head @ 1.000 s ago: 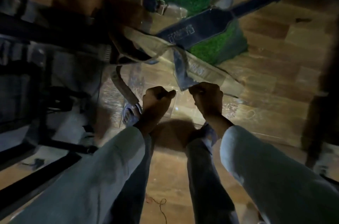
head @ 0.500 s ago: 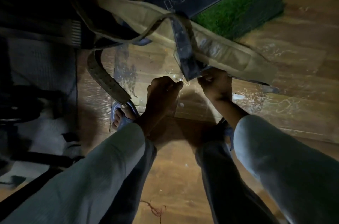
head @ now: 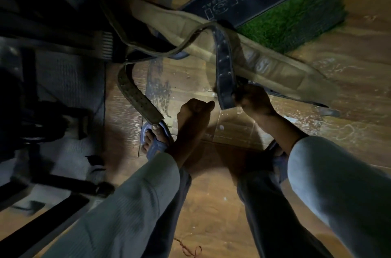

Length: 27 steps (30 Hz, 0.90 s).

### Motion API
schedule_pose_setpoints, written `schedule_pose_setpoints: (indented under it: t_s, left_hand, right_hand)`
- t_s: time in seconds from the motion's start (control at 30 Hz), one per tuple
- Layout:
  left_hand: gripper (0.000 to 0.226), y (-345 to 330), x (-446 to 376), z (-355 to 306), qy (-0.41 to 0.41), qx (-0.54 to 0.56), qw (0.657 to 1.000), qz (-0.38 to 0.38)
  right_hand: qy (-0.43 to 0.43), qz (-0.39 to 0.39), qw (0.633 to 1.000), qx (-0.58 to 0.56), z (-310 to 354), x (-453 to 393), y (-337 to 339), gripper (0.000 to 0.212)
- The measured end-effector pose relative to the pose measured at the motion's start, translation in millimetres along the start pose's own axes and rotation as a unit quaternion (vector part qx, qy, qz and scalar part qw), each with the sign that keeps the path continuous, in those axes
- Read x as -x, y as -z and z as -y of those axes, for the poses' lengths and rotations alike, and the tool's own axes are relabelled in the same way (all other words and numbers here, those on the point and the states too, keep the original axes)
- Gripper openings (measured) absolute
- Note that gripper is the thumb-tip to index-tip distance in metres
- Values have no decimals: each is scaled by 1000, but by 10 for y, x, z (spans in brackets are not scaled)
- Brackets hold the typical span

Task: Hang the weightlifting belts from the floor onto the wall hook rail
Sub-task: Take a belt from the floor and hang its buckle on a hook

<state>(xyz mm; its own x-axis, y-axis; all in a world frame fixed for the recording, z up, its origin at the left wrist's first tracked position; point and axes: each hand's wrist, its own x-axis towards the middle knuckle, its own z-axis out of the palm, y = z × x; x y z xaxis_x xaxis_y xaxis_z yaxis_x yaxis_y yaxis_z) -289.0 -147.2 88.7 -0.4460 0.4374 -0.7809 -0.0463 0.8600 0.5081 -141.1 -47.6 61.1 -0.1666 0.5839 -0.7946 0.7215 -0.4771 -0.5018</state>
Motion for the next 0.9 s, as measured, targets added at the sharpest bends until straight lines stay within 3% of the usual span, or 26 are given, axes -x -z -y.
schedule_pose_setpoints:
  t_s: [0.1, 0.17, 0.23, 0.37, 0.6, 0.67, 0.77, 0.83, 0.9]
  left_hand:
    - [29, 92, 184, -160, 4, -4, 1000, -17]
    - [25, 168, 332, -336, 33, 56, 998, 20]
    - [26, 237, 522, -569, 74, 137, 986, 50]
    - [50, 391, 924, -967, 136, 192, 969, 75]
    - [25, 867, 1898, -1512, 139, 273, 947, 98]
    - [38, 1063, 2217, -1622, 135, 308, 935, 116]
    - [30, 1320, 2481, -1693, 118, 356, 922, 97]
    - [17, 1555, 2707, -1727, 116, 414, 894, 126]
    - [12, 1795, 2964, -1812, 118, 423, 886, 146]
  right_hand:
    - [-57, 44, 986, -152, 269, 267, 157, 12]
    - [-90, 72, 968, -222, 404, 473, 229, 12]
    - [-95, 89, 959, -254, 525, 672, 297, 14]
    - [-78, 127, 947, -285, 757, 1159, 432, 8]
    - [-59, 186, 936, -293, 1288, 2194, 654, 20]
    - [-39, 215, 942, -254, 1494, 2571, 689, 21]
    - [-8, 264, 939, -218, 1698, 3048, 699, 16]
    - [4, 285, 938, -195, 1821, 3317, 710, 9]
    - [5, 300, 939, -171, 1968, 3533, 720, 4]
